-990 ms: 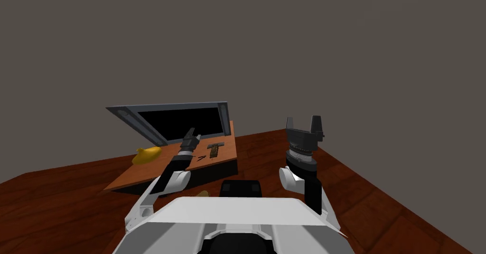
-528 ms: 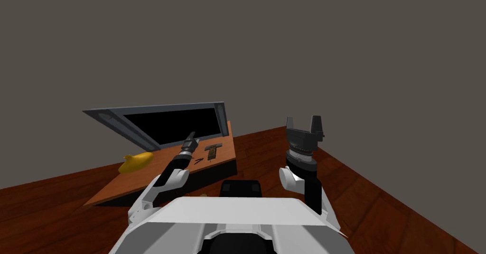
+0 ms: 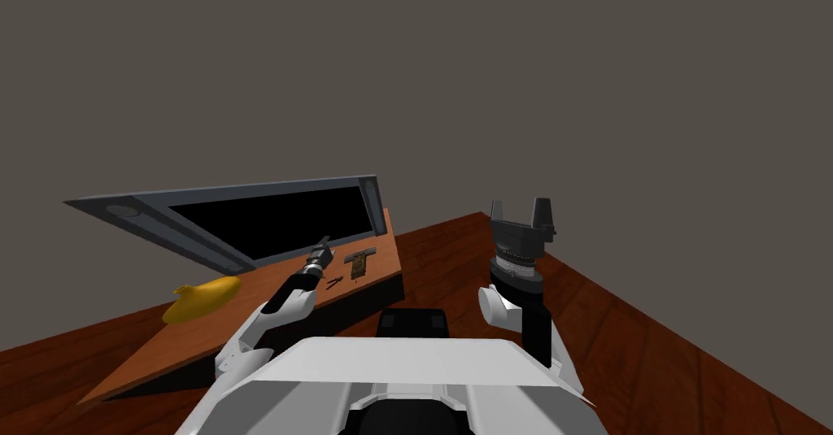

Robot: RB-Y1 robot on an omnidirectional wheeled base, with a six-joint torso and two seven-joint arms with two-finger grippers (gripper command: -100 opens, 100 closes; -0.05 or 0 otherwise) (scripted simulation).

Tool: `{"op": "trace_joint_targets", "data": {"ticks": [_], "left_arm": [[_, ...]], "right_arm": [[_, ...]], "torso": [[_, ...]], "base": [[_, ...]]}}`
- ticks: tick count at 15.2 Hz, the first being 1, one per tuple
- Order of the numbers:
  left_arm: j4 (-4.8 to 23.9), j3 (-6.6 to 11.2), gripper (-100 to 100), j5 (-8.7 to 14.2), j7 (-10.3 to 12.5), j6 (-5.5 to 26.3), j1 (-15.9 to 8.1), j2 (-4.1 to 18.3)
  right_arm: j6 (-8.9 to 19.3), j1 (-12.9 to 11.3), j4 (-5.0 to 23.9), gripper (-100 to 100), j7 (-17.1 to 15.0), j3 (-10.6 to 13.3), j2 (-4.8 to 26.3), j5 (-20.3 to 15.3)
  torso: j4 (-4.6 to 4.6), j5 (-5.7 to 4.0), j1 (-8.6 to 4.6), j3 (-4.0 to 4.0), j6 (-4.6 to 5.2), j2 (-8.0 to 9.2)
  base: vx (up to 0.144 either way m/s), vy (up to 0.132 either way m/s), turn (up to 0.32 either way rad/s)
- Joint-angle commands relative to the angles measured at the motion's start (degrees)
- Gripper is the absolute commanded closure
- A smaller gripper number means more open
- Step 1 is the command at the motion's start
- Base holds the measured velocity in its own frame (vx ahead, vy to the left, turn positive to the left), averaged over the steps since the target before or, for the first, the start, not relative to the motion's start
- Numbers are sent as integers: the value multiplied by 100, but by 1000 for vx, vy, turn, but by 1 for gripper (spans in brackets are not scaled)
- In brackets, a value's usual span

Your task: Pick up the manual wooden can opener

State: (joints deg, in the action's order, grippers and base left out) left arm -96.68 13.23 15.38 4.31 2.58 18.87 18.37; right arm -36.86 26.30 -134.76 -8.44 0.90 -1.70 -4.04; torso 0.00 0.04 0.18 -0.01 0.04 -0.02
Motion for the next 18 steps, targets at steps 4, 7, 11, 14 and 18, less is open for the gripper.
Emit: {"op": "trace_joint_targets", "data": {"ticks": [4,7,11,14,18], "left_arm": [[515,163,-100,180,-52,542,-183,114],[830,258,-100,290,-72,788,-286,193],[1320,354,-100,400,-91,1067,-389,270],[1651,449,-100,510,-111,1330,-493,346],[2145,639,-100,728,-149,1768,-698,490]], "right_arm": [[0,1,0,0,0,-1,0,0],[0,1,0,0,0,0,0,0],[0,0,0,0,0,0,0,0],[0,0,0,0,0,0,0,0],[0,1,0,0,0,-1,0,0]], "torso": [[0,-1,-6,0,-6,0],[0,-1,-7,0,-5,0],[0,0,-4,0,-2,-1],[0,-1,-4,0,-2,0],[0,0,-1,1,-7,2]], "base": [[-9,25,-78],[-10,23,-143],[-9,29,-141],[-12,26,-138],[-16,33,-148]]}}
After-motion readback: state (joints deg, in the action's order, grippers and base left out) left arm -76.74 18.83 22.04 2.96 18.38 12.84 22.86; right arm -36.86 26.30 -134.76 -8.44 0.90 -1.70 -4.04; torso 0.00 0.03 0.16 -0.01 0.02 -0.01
